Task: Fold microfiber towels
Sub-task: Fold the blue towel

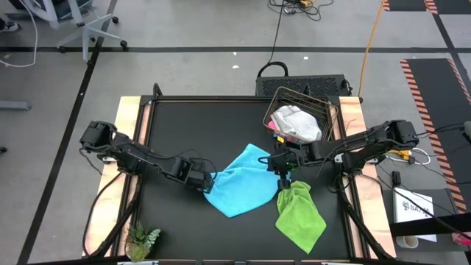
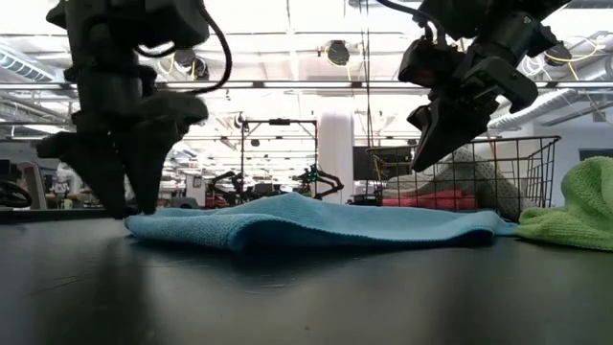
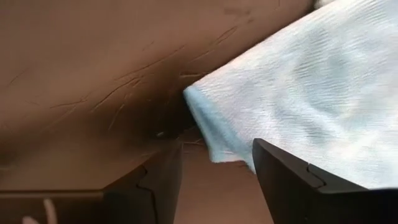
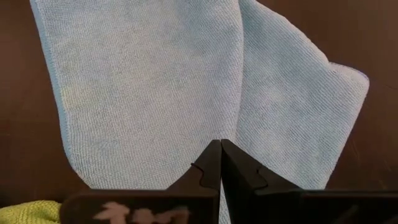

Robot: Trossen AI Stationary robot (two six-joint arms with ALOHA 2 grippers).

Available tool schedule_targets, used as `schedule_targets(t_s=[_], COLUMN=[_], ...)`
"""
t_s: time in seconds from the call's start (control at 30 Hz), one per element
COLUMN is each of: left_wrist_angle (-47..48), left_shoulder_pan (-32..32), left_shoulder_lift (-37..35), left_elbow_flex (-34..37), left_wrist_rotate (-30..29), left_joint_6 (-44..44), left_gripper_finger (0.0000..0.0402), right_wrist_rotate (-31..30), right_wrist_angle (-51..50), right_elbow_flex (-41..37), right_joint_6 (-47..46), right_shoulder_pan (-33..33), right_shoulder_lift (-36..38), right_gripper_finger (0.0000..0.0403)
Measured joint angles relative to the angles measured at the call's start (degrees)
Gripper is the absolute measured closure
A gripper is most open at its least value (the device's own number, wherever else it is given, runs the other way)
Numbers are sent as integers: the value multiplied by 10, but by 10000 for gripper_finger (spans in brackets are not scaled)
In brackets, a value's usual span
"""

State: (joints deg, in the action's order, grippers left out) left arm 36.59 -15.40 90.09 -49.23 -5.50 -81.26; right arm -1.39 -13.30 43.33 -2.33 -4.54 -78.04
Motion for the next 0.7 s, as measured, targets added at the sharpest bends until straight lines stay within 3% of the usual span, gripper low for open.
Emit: schedule_targets(t_s=[0.2,0.57,0.7], left_wrist_angle=[-17,-44,-80], left_shoulder_pan=[0,0,-1], left_shoulder_lift=[37,33,33], left_elbow_flex=[-1,1,1], left_wrist_rotate=[44,49,59], left_joint_6=[2,19,18], left_gripper_finger=[204,205,231], right_wrist_rotate=[0,0,0], right_wrist_angle=[-3,-2,-2], right_elbow_flex=[0,1,1], right_joint_6=[0,2,2], right_shoulder_pan=[0,0,0], right_shoulder_lift=[0,0,0], right_gripper_finger=[403,403,403])
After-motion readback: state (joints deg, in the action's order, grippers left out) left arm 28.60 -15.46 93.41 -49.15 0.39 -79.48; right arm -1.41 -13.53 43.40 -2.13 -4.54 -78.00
